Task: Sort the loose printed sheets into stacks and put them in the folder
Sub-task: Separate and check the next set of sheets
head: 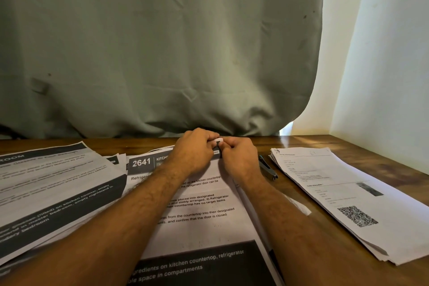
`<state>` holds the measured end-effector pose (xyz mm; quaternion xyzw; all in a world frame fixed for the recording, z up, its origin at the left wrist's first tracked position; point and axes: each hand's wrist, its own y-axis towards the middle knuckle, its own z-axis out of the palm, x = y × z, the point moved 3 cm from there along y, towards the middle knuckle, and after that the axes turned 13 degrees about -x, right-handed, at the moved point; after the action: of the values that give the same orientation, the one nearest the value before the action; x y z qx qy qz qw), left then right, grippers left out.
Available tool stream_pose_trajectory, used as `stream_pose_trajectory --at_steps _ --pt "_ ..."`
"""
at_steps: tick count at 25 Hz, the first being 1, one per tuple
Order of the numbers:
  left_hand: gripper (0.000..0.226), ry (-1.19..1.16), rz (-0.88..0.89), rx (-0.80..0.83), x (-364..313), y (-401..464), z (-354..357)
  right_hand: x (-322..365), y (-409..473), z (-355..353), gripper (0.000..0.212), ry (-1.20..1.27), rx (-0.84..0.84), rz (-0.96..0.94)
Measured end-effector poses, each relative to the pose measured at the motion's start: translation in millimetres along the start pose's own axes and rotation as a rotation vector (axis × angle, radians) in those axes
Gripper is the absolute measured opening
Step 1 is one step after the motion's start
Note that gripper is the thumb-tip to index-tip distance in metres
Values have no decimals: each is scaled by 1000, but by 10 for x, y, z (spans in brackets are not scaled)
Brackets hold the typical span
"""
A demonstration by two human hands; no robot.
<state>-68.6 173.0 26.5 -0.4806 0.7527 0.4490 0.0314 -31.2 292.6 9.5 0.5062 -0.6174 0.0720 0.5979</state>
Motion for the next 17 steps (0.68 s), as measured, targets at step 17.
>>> stream_pose_trajectory --at_steps 17 --pt "20 13 -80 20 33 -25 23 -20 94 -120 9 87 5 58"
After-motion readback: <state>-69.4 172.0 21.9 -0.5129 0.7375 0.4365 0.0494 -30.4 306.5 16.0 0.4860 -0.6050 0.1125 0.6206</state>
